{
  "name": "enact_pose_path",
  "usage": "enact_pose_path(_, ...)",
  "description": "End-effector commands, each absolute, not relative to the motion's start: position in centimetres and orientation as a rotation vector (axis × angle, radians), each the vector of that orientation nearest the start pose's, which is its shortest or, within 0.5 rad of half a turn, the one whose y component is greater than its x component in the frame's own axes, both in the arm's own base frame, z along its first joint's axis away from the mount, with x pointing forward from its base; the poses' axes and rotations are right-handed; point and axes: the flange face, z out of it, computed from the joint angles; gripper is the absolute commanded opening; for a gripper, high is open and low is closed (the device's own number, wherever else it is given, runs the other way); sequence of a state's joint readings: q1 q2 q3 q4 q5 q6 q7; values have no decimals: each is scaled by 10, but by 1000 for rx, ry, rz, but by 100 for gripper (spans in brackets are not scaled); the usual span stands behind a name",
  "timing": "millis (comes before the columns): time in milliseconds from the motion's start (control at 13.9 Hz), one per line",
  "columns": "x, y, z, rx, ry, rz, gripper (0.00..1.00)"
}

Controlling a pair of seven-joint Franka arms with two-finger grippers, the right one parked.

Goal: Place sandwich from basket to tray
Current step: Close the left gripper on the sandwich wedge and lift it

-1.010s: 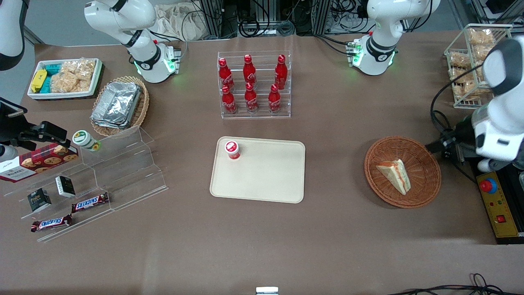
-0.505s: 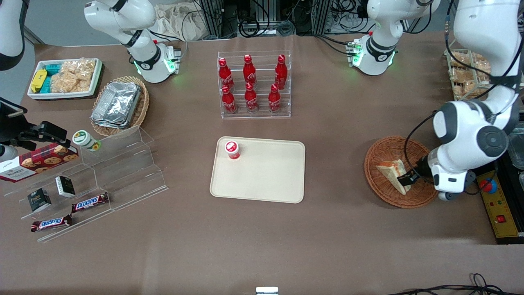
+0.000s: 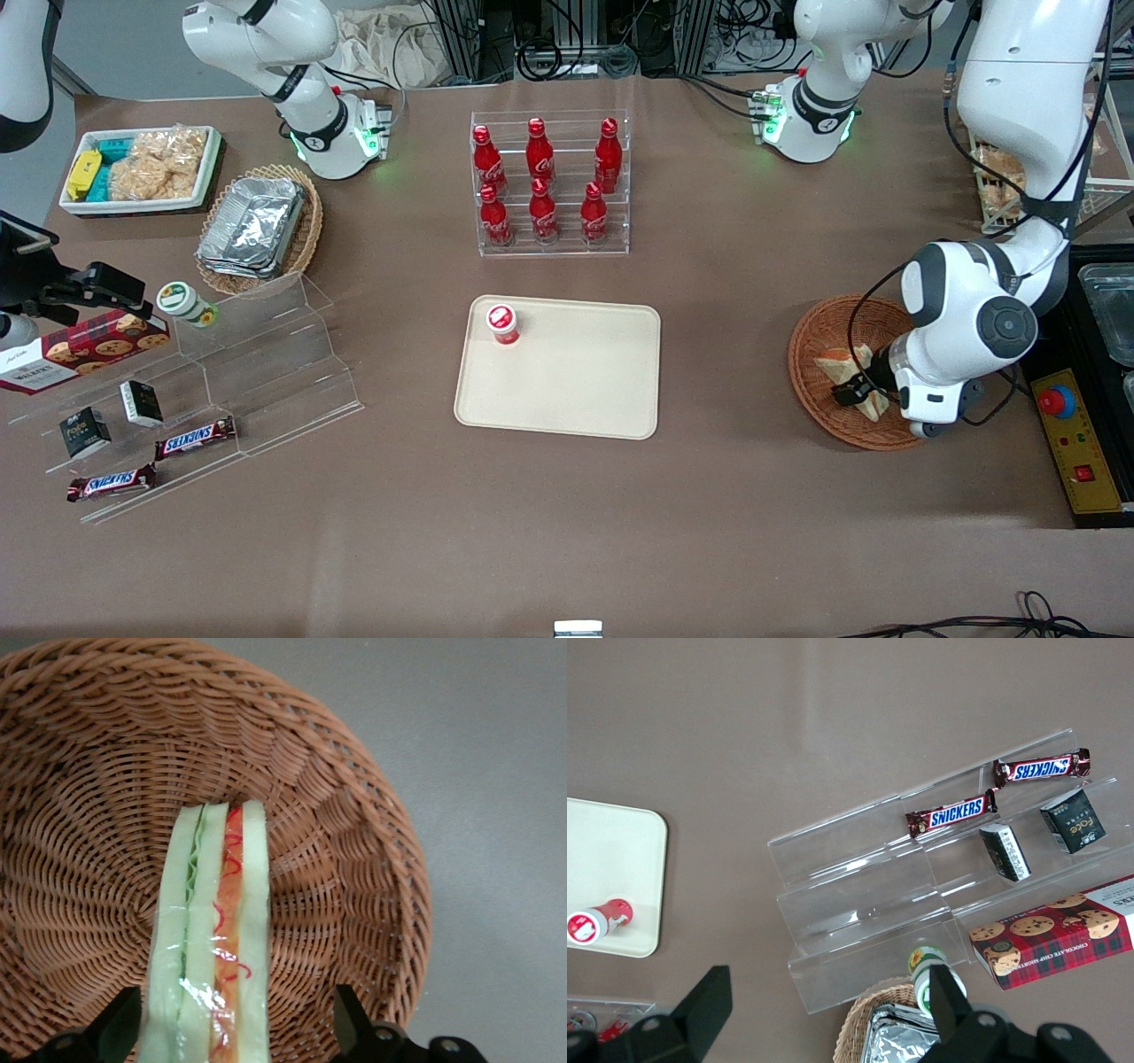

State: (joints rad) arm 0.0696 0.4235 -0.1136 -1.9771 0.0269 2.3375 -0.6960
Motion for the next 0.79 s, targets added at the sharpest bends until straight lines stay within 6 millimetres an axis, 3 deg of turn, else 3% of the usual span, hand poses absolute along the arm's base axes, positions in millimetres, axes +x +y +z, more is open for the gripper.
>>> enact_pose_path(0,597,-26,247,-2954,-934,78,56)
enact_pose_path(72,596,-25,249,-2951,-918,78,41)
enact_pose_path(144,595,-25,255,-2946,-916,80,32)
enact_pose_path(289,597,-25,281,-2945,-904,70,25)
enact_pose_path(433,604,-28,336,-2960,-884,-10,24)
enact_pose_path(722,607,-57,463,-2992,-780,-103,22)
